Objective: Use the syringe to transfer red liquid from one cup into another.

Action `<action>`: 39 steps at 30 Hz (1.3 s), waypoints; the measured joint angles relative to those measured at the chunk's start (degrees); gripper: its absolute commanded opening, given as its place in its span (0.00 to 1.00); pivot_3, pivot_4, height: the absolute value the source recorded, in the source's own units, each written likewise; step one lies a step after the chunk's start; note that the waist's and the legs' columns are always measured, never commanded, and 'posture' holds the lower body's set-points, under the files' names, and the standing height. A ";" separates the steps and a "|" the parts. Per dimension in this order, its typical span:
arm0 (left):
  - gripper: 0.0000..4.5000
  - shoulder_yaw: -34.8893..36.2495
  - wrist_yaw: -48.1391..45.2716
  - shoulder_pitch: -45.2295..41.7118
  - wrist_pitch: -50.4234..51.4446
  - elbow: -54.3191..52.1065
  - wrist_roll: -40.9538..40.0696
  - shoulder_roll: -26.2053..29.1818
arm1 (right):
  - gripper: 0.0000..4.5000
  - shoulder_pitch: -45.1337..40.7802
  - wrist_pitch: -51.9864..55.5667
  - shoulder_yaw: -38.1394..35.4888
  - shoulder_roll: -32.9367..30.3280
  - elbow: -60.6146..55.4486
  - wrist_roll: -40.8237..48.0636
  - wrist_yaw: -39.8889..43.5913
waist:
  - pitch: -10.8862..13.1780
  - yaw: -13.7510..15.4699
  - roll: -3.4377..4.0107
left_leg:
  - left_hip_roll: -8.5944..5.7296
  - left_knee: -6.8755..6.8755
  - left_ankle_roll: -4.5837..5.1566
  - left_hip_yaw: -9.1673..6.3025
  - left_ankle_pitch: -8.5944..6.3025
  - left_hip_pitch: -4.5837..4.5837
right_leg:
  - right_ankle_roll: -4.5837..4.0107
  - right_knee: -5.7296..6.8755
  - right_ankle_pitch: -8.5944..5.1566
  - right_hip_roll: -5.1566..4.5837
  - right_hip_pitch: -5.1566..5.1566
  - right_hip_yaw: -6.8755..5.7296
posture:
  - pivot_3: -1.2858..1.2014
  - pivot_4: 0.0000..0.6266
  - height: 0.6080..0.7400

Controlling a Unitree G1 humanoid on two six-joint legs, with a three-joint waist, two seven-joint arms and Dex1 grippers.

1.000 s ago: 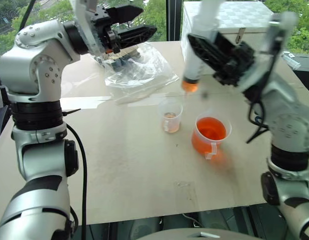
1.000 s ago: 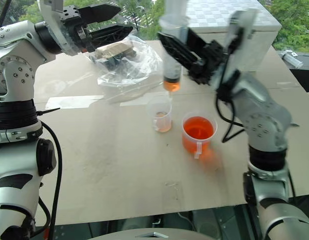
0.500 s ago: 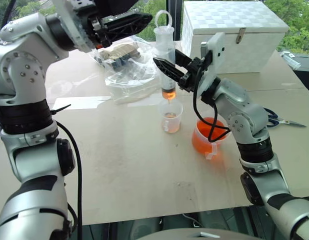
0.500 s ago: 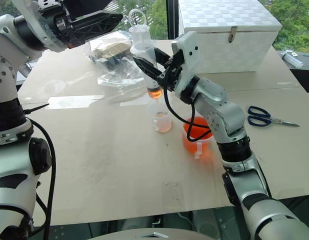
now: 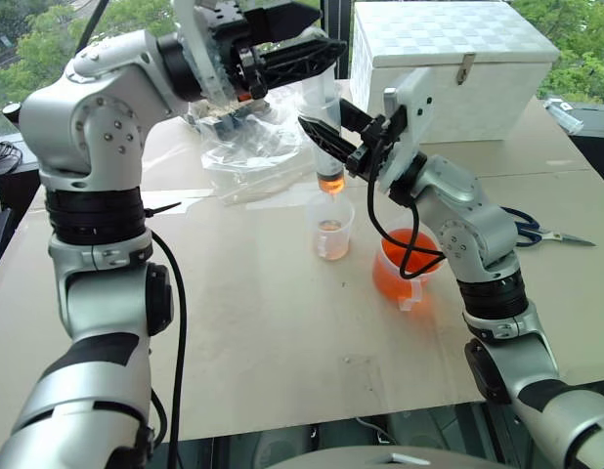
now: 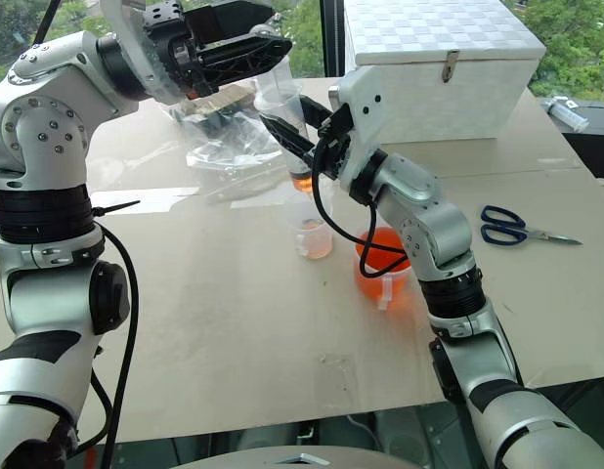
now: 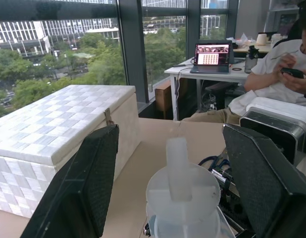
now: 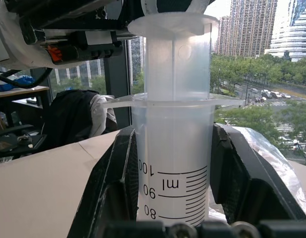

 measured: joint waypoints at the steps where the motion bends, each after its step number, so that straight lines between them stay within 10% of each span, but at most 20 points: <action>1: 0.40 -0.22 -0.05 -0.29 0.00 0.32 0.26 -0.02 | 0.33 0.01 -0.30 0.00 0.09 0.00 -0.23 0.15 | 0.00 -0.19 0.00 | 0.00 0.00 0.00 0.00 0.00 0.00 | 0.00 0.00 0.00 0.00 0.00 0.00 | 0.52 0.24 1.00; 5: 0.01 -1.04 -1.20 -0.32 0.07 0.87 0.62 -0.06 | 0.33 0.15 -0.48 -0.19 0.19 0.17 -1.17 0.13 | 0.00 -0.45 0.00 | 0.00 0.00 0.00 0.00 0.00 0.00 | 0.00 -0.01 0.00 -0.01 0.00 0.01 | 0.52 0.24 1.00; 39: 0.01 -2.69 -2.23 4.05 2.16 -2.40 3.37 0.83 | 0.33 -0.05 2.03 -0.32 3.47 1.80 0.02 -1.50 | 0.00 -0.52 0.00 | 0.00 -0.01 0.00 -0.02 0.00 0.00 | 0.00 0.00 0.00 -0.09 0.00 0.13 | 0.52 0.24 1.00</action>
